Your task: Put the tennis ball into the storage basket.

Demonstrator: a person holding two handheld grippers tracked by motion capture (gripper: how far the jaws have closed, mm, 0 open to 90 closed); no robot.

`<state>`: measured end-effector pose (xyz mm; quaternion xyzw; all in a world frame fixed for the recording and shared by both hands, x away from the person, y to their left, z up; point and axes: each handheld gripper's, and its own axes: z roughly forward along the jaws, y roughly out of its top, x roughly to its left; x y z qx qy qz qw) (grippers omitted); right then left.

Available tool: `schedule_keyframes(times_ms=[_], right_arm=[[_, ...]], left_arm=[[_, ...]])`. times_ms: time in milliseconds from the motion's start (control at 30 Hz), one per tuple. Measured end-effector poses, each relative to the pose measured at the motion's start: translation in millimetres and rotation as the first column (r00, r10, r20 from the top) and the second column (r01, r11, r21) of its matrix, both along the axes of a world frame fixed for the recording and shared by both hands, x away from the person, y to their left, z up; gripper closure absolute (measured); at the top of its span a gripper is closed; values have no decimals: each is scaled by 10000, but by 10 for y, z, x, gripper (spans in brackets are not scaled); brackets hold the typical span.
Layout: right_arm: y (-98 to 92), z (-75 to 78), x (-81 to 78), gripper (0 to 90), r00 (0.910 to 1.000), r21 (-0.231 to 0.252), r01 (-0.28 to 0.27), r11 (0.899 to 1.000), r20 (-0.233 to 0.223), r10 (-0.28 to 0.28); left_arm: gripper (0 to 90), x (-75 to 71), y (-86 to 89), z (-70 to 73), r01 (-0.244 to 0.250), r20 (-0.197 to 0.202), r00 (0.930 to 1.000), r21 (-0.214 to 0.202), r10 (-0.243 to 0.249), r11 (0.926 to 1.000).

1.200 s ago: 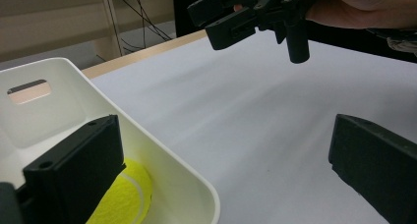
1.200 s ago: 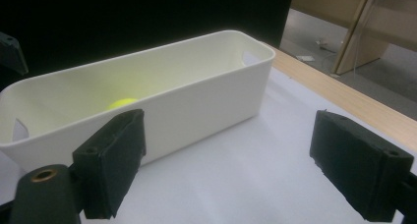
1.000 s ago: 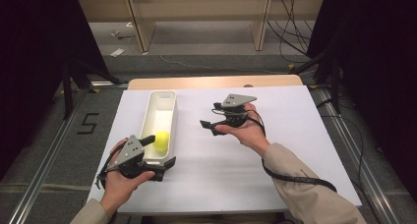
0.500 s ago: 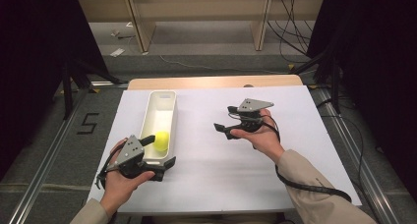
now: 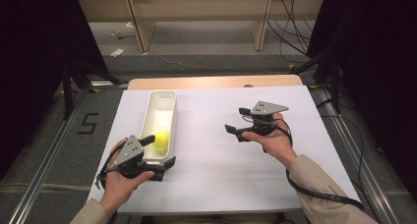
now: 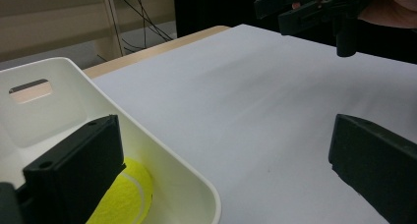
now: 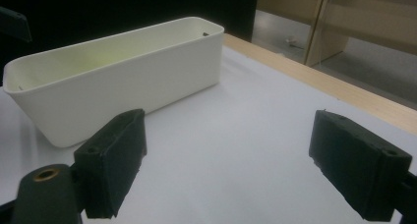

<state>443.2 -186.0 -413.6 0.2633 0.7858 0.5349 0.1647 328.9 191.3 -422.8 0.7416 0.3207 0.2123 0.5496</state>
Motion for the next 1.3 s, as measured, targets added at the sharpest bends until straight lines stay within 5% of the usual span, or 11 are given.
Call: schedule_keyframes(times_ms=[633, 1300], right_arm=[[-406, -63, -169, 155, 9979, 8, 643, 9979, -66, -643], [-543, -107, -283, 155, 9965, -33, 833, 9965, -90, -834]], left_arm=[[0, 0, 2, 0, -23, 12, 10000, 25, 22, 10000], [0, 1, 7, 0, -47, 27, 10000, 33, 47, 10000]])
